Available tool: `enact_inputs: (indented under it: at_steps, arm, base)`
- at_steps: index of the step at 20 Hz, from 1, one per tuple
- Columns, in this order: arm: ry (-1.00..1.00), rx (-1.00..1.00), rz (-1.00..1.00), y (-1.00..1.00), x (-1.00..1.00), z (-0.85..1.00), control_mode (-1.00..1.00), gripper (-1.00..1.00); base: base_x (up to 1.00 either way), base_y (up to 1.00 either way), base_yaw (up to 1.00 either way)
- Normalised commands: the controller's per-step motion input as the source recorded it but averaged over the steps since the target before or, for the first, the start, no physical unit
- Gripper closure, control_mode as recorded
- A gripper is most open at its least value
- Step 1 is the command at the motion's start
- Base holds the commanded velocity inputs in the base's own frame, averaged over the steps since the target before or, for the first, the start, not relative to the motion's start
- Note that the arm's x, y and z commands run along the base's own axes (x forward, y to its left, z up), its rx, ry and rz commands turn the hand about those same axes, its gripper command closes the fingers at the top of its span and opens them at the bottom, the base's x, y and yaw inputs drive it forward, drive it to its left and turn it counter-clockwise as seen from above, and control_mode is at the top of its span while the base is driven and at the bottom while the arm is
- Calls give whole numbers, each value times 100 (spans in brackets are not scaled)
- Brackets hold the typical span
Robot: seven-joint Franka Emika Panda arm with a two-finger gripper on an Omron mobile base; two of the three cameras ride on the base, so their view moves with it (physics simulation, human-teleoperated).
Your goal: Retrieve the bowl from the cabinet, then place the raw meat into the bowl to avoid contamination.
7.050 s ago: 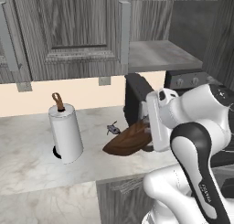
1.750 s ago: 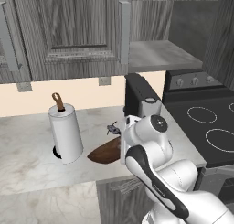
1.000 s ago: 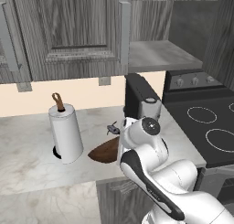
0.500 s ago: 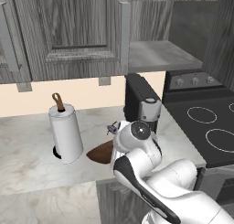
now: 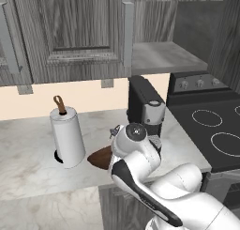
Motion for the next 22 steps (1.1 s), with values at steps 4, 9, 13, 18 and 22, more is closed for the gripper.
enact_inputs:
  at_steps: [4,9,13,18,22]
  arm:
    - [15,0,-4,-40,39,-80,-100,100]
    - [17,0,-3,-46,47,-87,-100,100]
    - [15,0,-2,-48,45,-84,-100,100]
    - [12,0,-1,-40,31,-84,-100,100]
    - [9,-2,-1,-33,18,-87,-100,100]
  base:
    - [0,0,0]
    - [0,0,0]
    - [0,0,0]
    - [0,0,0]
    - [0,0,0]
